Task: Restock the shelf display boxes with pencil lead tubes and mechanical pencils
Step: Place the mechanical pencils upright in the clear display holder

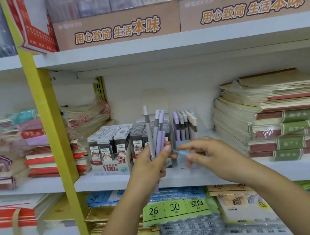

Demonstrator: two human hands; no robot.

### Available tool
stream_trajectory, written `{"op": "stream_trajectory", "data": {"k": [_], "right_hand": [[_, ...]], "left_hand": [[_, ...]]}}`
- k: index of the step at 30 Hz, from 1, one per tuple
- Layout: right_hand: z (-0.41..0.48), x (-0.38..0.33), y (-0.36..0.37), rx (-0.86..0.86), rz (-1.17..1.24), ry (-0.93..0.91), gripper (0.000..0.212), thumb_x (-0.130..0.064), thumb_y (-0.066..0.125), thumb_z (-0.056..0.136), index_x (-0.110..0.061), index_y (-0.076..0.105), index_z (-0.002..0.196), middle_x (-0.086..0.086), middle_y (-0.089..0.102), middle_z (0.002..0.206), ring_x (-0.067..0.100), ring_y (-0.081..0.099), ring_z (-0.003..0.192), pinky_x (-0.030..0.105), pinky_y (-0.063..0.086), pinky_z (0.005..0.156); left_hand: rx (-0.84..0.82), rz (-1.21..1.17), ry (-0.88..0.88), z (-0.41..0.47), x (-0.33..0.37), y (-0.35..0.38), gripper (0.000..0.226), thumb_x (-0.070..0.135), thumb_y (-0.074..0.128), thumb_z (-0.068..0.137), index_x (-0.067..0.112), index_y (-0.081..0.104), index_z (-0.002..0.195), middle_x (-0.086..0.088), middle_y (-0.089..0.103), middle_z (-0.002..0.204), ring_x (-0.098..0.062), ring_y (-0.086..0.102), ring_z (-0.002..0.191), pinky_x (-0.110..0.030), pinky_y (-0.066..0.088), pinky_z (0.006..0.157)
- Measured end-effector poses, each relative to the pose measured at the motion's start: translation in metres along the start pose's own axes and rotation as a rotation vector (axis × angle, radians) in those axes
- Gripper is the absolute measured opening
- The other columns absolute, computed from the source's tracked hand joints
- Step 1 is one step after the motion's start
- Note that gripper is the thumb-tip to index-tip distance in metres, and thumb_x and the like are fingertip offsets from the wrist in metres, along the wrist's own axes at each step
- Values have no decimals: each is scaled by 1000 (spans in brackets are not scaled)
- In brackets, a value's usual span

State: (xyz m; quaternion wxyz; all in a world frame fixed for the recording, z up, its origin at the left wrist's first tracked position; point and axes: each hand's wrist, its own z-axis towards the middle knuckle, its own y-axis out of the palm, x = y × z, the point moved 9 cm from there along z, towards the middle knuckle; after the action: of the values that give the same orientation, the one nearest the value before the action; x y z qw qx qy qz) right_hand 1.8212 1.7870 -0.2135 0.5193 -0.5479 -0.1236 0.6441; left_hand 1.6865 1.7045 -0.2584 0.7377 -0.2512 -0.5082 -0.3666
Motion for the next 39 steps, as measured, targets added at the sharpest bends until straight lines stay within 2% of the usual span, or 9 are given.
{"op": "stream_trajectory", "data": {"k": [3,6,10,12,15,17,20,27,39], "right_hand": [[-3,4,-21,92,128,44,17,-32,45,99,-40,61,98,-20,66,87,-6,56,86,18,38,69],[1,8,-54,297,315,56,15,-27,46,99,-36,58,94,-24,66,88,-9,59,81,23,41,72],[15,0,-108,578,439,-71,14,-9,56,95,-21,52,101,2,62,93,12,60,80,23,50,69],[24,-6,-122,629,325,-118,26,-5,58,94,-18,45,113,8,56,94,19,58,78,26,53,70],[34,-7,-121,601,89,-146,60,-8,60,93,-33,30,137,0,54,89,10,59,74,23,51,66],[37,-3,-112,565,25,-152,65,-8,62,91,-45,29,133,-3,55,83,7,61,71,26,52,64],[40,12,-97,541,-80,-141,55,-10,64,91,-45,36,122,-7,61,82,10,63,75,35,53,69],[38,25,-82,616,-58,-203,33,-3,67,86,-27,64,108,-17,62,90,-3,60,84,2,41,74],[34,37,-74,638,-61,-129,25,-16,67,89,-36,54,96,-19,57,89,-3,55,90,8,40,68]], "left_hand": [[-1,-34,-1,0,2,5,37,47,57,91,15,66,106,15,61,56,-1,40,46,-15,37,45],[-3,-73,-24,3,-2,6,26,40,56,97,17,63,106,10,62,65,-4,40,49,-17,37,47],[-22,-61,-40,4,-8,11,26,37,55,99,12,62,103,4,63,70,-6,40,51,-18,37,48],[-19,-55,-41,5,-8,12,27,38,55,99,12,63,101,4,63,69,-7,40,51,-18,37,48],[-2,-50,-41,7,-9,13,26,38,55,98,13,63,101,3,63,69,-7,40,51,-19,38,49],[1,-47,-34,9,-9,15,26,38,55,99,15,63,104,3,64,70,-7,41,51,-19,38,49],[-3,-31,-31,11,-10,18,25,37,54,100,16,63,107,6,64,67,-6,41,50,-18,38,48],[-1,-33,-46,14,-15,17,30,42,55,97,16,64,109,6,64,68,-6,42,51,-17,39,49],[-25,-34,-51,16,-17,18,28,43,56,96,23,66,112,4,65,70,-7,42,52,-18,38,50]]}}
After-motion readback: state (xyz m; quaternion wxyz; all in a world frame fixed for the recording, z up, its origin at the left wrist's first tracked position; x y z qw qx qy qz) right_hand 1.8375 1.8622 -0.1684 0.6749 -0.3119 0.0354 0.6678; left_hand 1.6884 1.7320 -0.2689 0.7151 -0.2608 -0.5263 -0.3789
